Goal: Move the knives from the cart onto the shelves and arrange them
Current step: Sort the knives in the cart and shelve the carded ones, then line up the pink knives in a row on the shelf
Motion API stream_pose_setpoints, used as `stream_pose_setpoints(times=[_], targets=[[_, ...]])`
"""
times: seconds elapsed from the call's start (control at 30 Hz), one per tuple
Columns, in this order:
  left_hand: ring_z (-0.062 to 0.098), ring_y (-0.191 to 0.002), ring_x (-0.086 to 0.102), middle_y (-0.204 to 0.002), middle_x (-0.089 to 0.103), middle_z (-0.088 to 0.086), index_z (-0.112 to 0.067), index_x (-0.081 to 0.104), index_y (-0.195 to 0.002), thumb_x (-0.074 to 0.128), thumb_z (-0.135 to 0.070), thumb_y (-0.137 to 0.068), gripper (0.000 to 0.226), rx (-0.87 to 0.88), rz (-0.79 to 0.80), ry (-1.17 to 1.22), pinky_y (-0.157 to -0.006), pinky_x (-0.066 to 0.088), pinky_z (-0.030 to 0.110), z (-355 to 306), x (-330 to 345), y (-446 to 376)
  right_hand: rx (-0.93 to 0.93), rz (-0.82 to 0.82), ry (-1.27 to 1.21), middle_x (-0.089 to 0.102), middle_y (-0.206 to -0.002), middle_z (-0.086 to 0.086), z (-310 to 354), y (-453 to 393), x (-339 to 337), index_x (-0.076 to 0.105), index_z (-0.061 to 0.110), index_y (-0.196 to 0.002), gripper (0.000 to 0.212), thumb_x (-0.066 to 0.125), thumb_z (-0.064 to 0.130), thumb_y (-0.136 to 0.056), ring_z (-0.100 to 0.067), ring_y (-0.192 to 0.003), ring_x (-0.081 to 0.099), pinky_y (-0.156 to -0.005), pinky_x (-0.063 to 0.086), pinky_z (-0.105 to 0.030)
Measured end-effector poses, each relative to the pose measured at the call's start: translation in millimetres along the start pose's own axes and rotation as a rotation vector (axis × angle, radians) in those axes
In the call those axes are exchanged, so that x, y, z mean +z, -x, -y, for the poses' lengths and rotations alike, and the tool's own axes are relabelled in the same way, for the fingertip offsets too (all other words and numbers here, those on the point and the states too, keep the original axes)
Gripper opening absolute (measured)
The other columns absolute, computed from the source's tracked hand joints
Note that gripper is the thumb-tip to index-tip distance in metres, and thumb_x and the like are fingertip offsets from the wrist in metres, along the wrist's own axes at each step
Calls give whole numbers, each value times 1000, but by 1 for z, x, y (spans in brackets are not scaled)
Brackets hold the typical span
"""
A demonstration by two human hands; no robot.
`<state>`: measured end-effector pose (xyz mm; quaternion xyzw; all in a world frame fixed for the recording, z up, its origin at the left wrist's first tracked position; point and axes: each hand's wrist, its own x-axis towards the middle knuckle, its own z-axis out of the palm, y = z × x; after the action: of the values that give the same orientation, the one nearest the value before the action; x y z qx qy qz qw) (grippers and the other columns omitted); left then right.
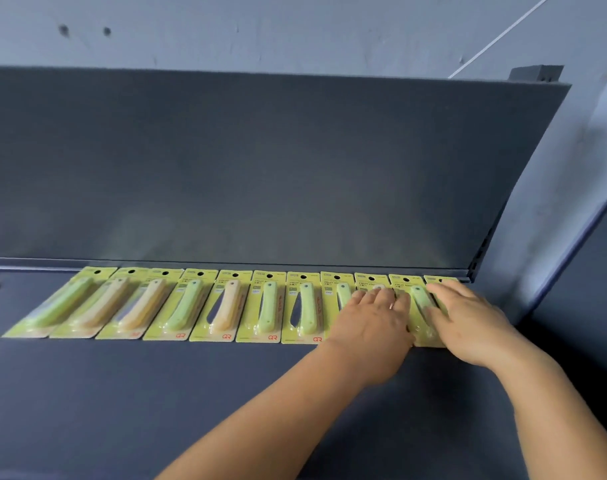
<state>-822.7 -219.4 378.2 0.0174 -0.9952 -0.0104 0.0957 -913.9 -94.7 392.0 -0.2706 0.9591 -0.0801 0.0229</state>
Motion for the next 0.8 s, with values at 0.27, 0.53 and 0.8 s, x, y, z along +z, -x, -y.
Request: stream_pose_setpoints(times=[0.27, 0.53, 0.8], targets=[[24, -127, 38, -138, 42, 4, -17, 39, -137, 38, -35, -99, 42, -197, -58, 19, -107, 24, 33, 94, -40, 120, -280, -3, -79, 22, -155, 14, 136, 48, 4, 29, 28, -146, 47, 31, 40, -101, -11, -140, 27, -109, 27, -27], [19, -129, 36, -141, 40, -4, -23, 33, -141, 40, -39, -95, 49, -418, -90, -33, -107, 23, 28, 229, -61, 282, -529, 85, -151, 22, -154, 15, 320, 104, 43, 29, 28, -146, 49, 33, 44, -100, -13, -128, 40, -106, 25, -28], [18, -131, 35, -143, 39, -4, -24, 30, -143, 43, -41, -95, 53, -640, -158, -52, -107, 24, 28, 329, -88, 411, -755, 181, -186, 22, -155, 13, 477, 138, 74, 26, 29, -148, 52, 36, 45, -99, -12, -141, 23, -115, 22, -32]])
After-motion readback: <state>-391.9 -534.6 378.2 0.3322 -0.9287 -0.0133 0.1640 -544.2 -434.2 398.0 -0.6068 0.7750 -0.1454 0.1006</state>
